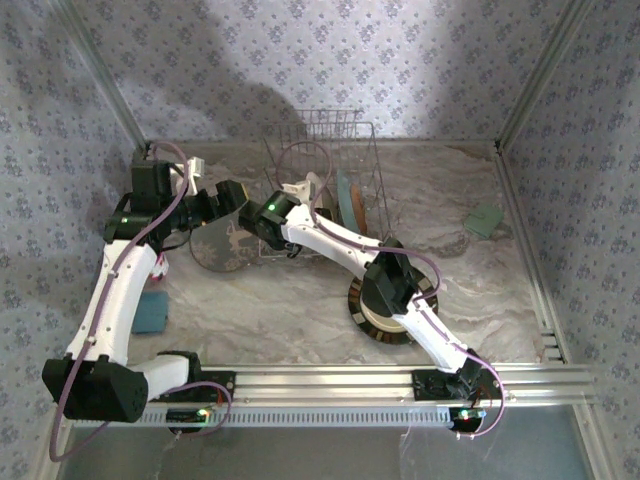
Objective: Load the plates into the dish rack
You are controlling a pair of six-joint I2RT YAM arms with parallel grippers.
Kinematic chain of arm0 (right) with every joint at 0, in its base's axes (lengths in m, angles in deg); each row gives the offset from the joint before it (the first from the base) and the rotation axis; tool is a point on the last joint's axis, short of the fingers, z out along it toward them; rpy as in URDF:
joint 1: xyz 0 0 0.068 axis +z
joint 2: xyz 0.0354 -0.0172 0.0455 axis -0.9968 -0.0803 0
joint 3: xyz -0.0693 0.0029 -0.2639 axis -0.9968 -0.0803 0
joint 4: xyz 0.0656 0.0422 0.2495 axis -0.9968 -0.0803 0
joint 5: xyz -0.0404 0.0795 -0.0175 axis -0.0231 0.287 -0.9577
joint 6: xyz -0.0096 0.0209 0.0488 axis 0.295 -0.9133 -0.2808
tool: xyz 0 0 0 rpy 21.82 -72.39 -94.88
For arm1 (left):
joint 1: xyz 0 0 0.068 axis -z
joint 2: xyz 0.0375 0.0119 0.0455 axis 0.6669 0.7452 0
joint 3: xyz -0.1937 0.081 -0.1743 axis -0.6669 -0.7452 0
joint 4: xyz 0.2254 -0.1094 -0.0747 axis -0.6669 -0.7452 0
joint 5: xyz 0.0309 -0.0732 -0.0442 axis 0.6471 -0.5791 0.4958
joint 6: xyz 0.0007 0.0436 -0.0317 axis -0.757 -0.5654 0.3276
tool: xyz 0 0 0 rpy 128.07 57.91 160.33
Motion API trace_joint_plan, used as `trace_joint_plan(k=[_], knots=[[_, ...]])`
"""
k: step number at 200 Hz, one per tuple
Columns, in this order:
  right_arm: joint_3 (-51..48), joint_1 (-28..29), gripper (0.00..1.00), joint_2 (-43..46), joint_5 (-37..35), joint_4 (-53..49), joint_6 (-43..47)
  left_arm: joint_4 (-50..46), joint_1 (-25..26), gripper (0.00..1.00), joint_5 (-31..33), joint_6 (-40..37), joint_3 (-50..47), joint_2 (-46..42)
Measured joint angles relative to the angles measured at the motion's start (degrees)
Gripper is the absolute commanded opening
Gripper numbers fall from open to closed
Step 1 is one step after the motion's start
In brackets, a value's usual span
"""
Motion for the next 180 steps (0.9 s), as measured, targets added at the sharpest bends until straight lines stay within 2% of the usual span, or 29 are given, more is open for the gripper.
trace_joint_plan(k=[37,55,94,128,180], knots=[[-2.2,0.1,0.29,3.0,2.1,2.3,0.2,0.0,0.0,0.99,0.0,-0.2,0.0,0.0],[-3.0,0.2,0.36,4.7,2.3,2.9,0.2,0.2,0.0,0.99,0.0,-0.2,0.0,-0.1],[-4.3,0.7,0.39,6.3,3.3,3.8,0.9,0.2,0.0,0.99,0.0,-0.2,0.0,-1.1],[-6.1,0.9,0.50,7.5,4.2,5.7,1.5,0.2,0.0,0.99,0.1,-0.2,0.0,-1.2],[-9.8,1.1,0.54,10.3,6.5,9.7,1.8,-0.4,0.0,0.99,0.7,-0.7,0.0,-1.4]])
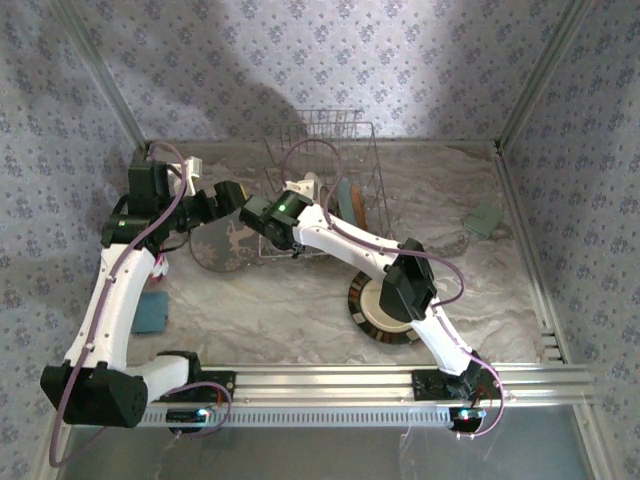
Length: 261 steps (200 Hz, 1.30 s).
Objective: Load the plates into the dish rack
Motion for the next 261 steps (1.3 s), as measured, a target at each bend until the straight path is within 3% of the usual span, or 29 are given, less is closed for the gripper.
trace_joint_plan(k=[21,69,94,116,164,197,223,261], knots=[[-1.4,0.2,0.55,1.9,0.6,1.9,0.0,-0.6,0.0,1.00,0.1,-0.4,0.0,0.0],[-2.6,0.9,0.71,4.7,1.7,4.3,0.6,-1.2,0.0,0.99,0.9,-0.5,0.0,0.0],[-4.3,1.7,0.83,6.7,2.3,5.4,1.0,-2.2,0.0,0.99,1.4,-0.8,0.0,-0.1],[-7.1,2.3,1.00,10.1,3.3,7.0,1.6,-3.5,0.0,0.99,2.4,-0.8,0.0,-0.1],[-17.4,2.3,1.00,24.5,7.3,12.3,4.7,-7.2,-0.1,1.00,4.2,-0.6,0.0,-2.2],[-31.4,0.9,1.00,40.2,13.6,16.7,6.4,-10.1,0.7,0.99,4.6,0.5,-0.9,-8.1],[-44.3,-4.5,1.00,55.3,22.2,18.6,6.8,-10.1,6.1,0.99,6.6,5.1,-5.6,-16.6],[-61.3,-15.6,1.00,75.4,33.9,19.6,7.5,-5.9,25.4,0.99,14.6,16.5,-17.4,-25.6]])
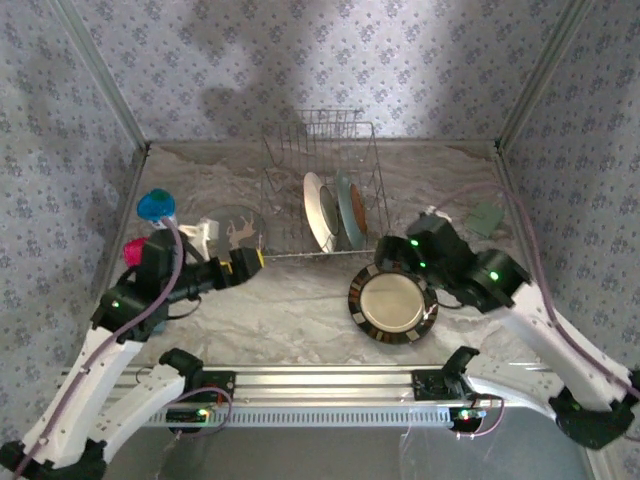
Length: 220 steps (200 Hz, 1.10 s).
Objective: Load the plates into the dish rack
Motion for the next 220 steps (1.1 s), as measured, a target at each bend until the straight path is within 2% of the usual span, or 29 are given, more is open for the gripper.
trace_joint_plan(k=[32,61,93,120,139,166,220], knots=[[-8.0,-8.0,1.00,7.7,9.7,-1.0,2.1,6.4,15.2,0.99,8.1,6.7,-4.2,5.3],[-14.3,-14.3,1.00,10.9,16.0,-1.7,4.2,14.1,23.8,0.99,12.9,10.0,-4.5,14.4],[-19.1,-25.5,1.00,12.5,22.5,-2.4,7.4,22.7,27.1,0.99,15.5,14.0,-7.0,20.6],[-22.5,-37.4,0.99,11.4,29.1,-1.8,11.6,29.4,30.2,1.00,17.6,18.0,-9.7,24.2],[-24.1,-42.6,0.99,9.7,32.8,-1.1,12.6,33.2,32.1,0.99,18.4,20.0,-10.7,27.4],[-25.6,-44.8,1.00,8.0,34.4,2.6,11.9,38.5,33.1,1.00,18.5,21.9,-10.8,32.8],[-28.2,-45.4,0.99,0.5,32.0,7.5,11.7,45.0,33.4,0.99,17.8,23.2,-9.5,43.1]])
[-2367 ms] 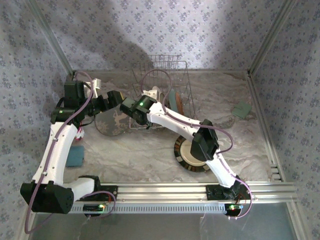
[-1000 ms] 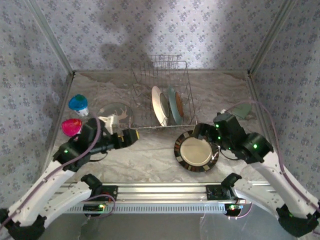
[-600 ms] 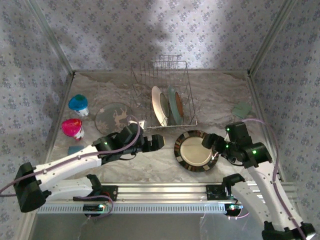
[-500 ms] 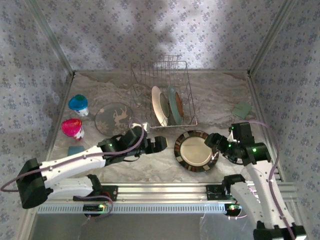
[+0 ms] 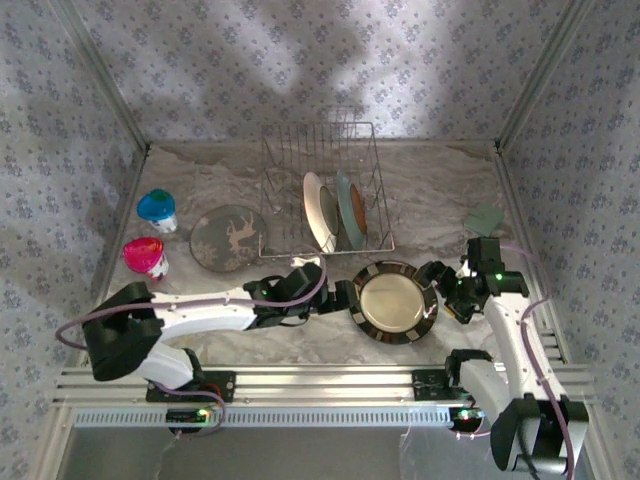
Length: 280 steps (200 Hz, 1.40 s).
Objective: Load the plates into the dish rack
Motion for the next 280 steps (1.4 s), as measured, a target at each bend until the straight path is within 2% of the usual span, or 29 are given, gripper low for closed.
trace_joint_plan(k=[44,75,161,255,280], knots=[[-3.3,0.0,0.98,-1.3,-3.0,3.6,0.0,2.7,0.4,0.99,-0.7,0.1,2.6,4.3],[-5.5,0.0,0.96,-5.3,-3.2,7.8,0.0,4.1,0.4,0.99,-1.5,0.2,3.7,6.7],[-8.2,-0.1,0.86,-7.8,-0.1,16.9,1.8,4.4,0.4,0.99,-2.2,-0.8,6.0,11.4],[-10.8,-0.4,0.83,-9.0,2.2,21.4,3.1,4.1,0.4,0.99,-3.4,-1.8,11.6,16.6],[-11.5,-0.5,0.75,-9.0,2.3,22.2,3.3,3.9,0.4,0.99,-4.3,-1.9,12.7,17.7]])
